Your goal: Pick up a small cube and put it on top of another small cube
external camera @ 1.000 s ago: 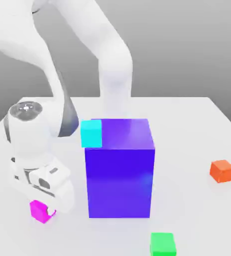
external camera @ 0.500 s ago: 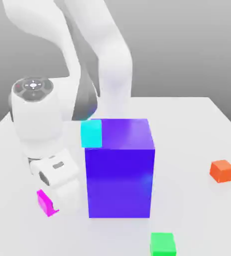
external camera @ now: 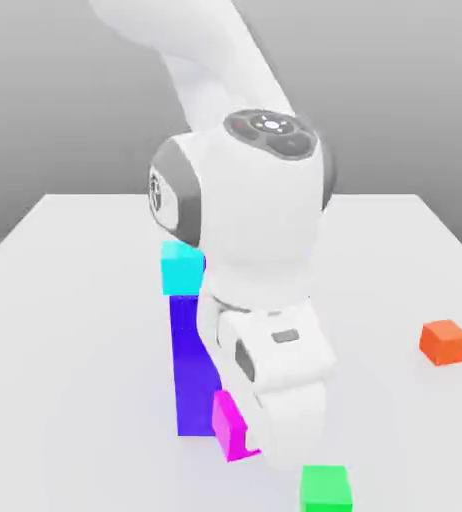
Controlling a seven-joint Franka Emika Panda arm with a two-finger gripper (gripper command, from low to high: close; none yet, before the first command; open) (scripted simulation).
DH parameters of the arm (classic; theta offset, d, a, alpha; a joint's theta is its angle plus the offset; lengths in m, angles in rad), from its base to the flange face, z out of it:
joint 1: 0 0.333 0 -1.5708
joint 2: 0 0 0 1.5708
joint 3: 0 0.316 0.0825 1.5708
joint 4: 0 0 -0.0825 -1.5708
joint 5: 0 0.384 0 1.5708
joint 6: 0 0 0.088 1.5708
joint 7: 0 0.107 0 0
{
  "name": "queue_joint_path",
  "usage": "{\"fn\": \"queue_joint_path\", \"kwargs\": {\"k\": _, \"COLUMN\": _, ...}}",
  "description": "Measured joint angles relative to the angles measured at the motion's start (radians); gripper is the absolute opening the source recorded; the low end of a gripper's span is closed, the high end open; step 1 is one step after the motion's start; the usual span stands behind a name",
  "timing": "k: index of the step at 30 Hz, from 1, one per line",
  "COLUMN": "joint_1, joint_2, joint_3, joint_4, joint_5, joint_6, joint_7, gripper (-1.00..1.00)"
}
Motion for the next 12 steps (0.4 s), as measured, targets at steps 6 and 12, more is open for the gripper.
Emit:
{"fn": "queue_joint_path", "kwargs": {"k": 6, "joint_1": 0.175, "joint_2": -0.088, "joint_3": -0.128, "joint_4": -0.016, "joint_5": -0.107, "joint_6": 0.09, "joint_7": 0.132, "gripper": -1.0}}
{"fn": "queue_joint_path", "kwargs": {"k": 12, "joint_1": 0.256, "joint_2": -0.149, "joint_3": -0.228, "joint_4": -0.002, "joint_5": -0.197, "joint_6": 0.129, "joint_7": 0.19, "gripper": 1.0}}
